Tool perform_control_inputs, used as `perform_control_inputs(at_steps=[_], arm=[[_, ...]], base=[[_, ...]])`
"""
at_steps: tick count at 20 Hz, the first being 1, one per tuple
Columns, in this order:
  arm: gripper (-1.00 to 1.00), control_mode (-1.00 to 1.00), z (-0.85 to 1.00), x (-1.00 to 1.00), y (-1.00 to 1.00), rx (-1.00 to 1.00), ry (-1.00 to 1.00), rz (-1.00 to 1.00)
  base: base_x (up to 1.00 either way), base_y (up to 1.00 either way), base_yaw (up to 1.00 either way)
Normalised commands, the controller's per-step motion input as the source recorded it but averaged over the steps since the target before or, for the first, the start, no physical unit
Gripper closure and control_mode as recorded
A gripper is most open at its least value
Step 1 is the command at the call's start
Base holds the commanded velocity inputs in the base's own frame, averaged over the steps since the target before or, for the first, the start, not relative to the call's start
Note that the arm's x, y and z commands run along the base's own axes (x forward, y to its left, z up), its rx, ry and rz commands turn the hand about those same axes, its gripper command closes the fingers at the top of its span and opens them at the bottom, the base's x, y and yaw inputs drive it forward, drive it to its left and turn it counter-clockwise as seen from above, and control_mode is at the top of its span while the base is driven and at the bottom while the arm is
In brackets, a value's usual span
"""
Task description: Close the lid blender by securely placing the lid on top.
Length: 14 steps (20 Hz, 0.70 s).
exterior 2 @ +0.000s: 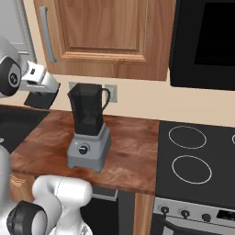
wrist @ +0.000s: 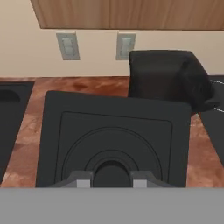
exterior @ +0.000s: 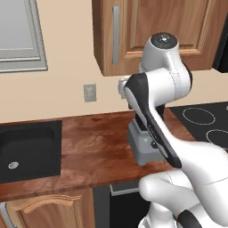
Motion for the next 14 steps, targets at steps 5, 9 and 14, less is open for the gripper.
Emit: perform_control_inputs(at_steps=[5, 9, 14], arm=[[1.0, -1.0, 0.29, -0.09, -0.7, 0.0, 0.0, 0.0], [1.0, -1.0, 0.15, -0.01, -0.56, 0.0, 0.0, 0.0], [1.0, -1.0, 0.05, 0.04, -0.44, 0.0, 0.0, 0.0]], base=[[0.0, 0.0, 0.0], [0.0, 0.0, 0.0], [0.0, 0.0, 0.0]])
